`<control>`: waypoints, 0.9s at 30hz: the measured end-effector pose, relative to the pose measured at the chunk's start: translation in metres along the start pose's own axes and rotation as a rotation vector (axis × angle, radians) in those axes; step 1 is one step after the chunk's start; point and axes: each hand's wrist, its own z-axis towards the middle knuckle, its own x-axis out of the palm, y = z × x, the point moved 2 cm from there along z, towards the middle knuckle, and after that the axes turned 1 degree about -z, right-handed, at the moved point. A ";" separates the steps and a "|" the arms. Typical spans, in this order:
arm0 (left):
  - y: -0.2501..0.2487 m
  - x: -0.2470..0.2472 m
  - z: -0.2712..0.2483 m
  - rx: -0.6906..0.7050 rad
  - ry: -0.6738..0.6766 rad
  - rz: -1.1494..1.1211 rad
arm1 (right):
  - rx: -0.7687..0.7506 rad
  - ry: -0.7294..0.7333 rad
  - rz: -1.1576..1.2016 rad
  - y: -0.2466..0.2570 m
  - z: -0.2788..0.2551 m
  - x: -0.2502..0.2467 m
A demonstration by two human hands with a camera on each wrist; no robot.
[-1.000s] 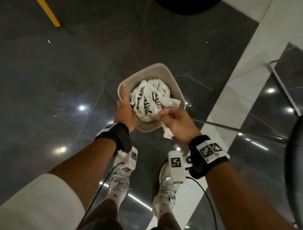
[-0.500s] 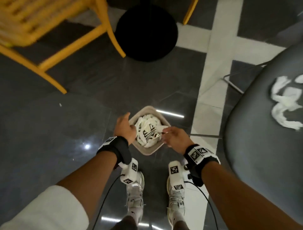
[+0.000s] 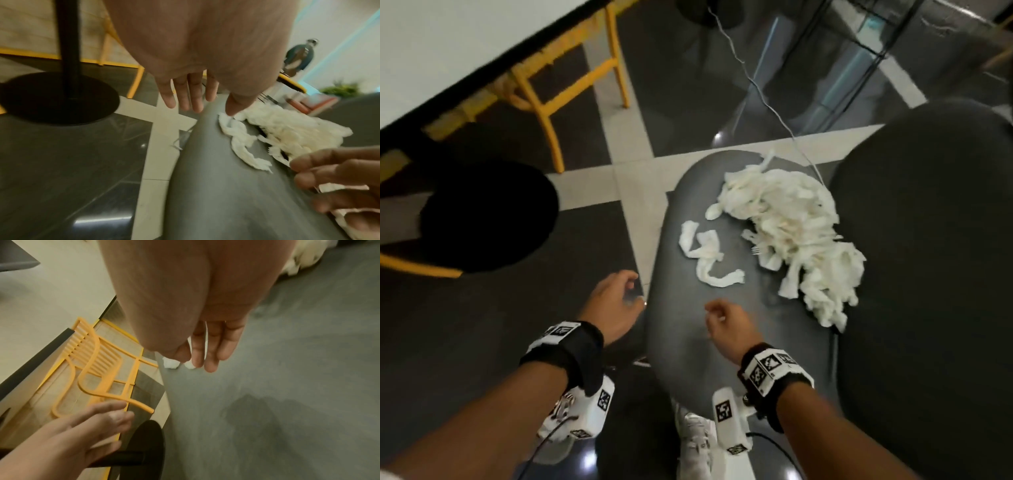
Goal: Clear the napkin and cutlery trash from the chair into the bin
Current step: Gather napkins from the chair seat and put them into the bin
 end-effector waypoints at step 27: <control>-0.116 0.117 0.110 0.006 0.093 0.098 | -0.276 -0.442 -0.638 0.002 0.111 -0.193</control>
